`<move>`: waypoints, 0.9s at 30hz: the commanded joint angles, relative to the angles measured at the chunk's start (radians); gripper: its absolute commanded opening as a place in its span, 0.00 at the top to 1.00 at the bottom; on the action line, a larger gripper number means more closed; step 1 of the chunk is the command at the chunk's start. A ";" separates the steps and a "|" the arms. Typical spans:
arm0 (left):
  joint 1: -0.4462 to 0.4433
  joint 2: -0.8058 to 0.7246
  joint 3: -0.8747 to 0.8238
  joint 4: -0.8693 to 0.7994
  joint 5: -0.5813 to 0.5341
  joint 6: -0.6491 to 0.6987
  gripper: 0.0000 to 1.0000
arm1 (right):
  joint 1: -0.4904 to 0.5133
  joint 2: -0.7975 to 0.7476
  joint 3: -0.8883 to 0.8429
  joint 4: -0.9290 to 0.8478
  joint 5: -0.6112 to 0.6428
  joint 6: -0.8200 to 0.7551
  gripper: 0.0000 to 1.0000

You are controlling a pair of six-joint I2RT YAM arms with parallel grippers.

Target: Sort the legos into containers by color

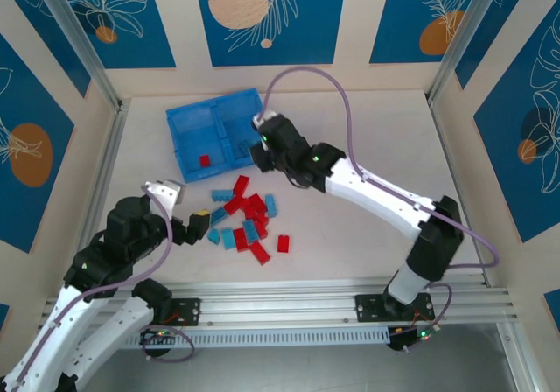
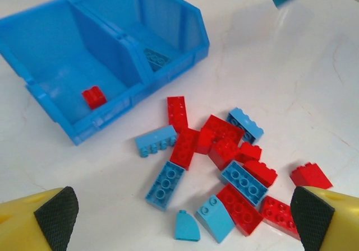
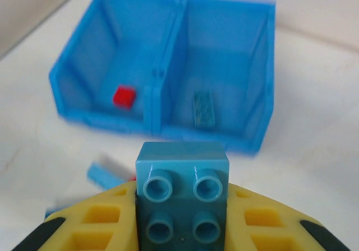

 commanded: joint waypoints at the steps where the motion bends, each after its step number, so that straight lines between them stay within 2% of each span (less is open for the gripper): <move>1: -0.005 -0.017 -0.017 0.016 -0.057 -0.013 0.00 | -0.048 0.191 0.146 0.066 0.045 -0.067 0.72; 9: -0.003 -0.012 -0.013 0.010 -0.053 -0.015 0.00 | -0.131 0.747 0.790 -0.134 0.051 -0.092 0.73; 12: -0.003 -0.013 -0.010 0.008 -0.056 -0.013 0.00 | -0.146 0.922 0.998 -0.192 0.057 -0.128 0.72; 14: -0.003 -0.016 -0.012 0.007 -0.052 -0.012 0.00 | -0.147 0.993 1.077 -0.199 0.055 -0.158 0.71; 18: -0.004 -0.017 -0.013 0.009 -0.052 -0.009 0.00 | -0.138 1.006 1.093 -0.183 0.022 -0.162 0.64; 21: -0.003 -0.015 -0.014 0.010 -0.056 -0.008 0.00 | -0.122 0.967 1.086 -0.188 0.023 -0.144 0.45; 22: -0.003 -0.013 -0.015 0.011 -0.060 -0.007 0.00 | -0.119 0.951 1.086 -0.198 0.021 -0.132 0.41; 27: -0.004 0.001 -0.018 0.011 -0.073 -0.010 0.00 | -0.102 0.818 1.067 -0.291 0.006 -0.061 0.44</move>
